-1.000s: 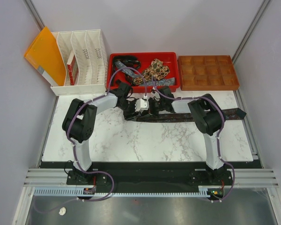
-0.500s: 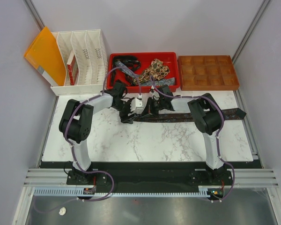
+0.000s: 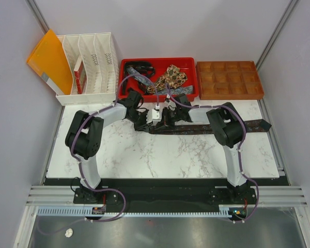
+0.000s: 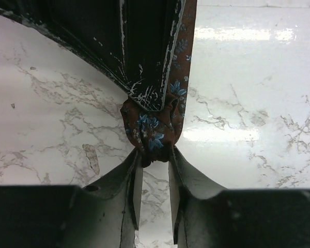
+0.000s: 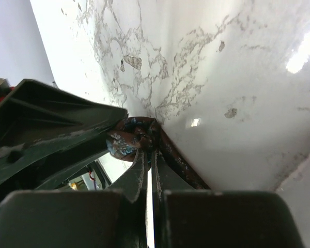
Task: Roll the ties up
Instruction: Roll the tie at the center of the board.
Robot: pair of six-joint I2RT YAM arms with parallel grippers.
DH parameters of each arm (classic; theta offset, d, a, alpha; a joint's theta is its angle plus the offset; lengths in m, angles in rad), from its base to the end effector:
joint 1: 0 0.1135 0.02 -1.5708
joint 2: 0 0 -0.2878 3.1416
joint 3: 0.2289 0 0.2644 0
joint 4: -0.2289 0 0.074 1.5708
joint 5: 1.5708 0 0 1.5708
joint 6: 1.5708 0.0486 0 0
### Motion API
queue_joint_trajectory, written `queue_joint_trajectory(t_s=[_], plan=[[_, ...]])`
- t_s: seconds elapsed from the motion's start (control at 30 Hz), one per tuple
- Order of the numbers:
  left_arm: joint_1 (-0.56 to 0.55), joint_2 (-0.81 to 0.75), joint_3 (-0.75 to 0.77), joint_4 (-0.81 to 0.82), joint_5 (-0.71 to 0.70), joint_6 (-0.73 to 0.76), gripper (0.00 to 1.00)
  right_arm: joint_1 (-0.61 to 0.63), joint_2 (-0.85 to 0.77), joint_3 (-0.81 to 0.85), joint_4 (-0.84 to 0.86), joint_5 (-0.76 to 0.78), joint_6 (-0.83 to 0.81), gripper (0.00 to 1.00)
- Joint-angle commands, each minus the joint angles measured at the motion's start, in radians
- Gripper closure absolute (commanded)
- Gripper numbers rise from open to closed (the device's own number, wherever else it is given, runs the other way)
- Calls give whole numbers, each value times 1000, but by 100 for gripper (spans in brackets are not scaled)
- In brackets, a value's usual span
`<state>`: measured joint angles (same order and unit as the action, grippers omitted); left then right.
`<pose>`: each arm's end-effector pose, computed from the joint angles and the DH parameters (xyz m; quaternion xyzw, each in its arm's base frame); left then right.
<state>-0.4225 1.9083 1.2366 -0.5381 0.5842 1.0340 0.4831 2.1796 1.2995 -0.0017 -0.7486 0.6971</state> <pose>0.3490 -0.1863 0.1646 0.6656 0.6687 -0.2184 0.2492 0.3960 0.2451 0.1047 -0.0292 0.8843 0.4609 0.0697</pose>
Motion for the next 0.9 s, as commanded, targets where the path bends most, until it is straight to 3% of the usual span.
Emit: queue_joint_trajectory(t_s=[0.0, 0.37, 0.6, 0.87], plan=[[-2, -91, 20, -2, 65, -34, 74, 14, 94, -37, -31, 137, 11, 100], [-79, 26, 96, -10, 45, -94, 74, 26, 86, -101, 129, 72, 131, 100], [-90, 54, 132, -40, 46, -78, 61, 26, 88, -115, 172, 58, 150, 100], [-102, 71, 149, -82, 37, -51, 59, 26, 98, -115, 198, 45, 159, 100]])
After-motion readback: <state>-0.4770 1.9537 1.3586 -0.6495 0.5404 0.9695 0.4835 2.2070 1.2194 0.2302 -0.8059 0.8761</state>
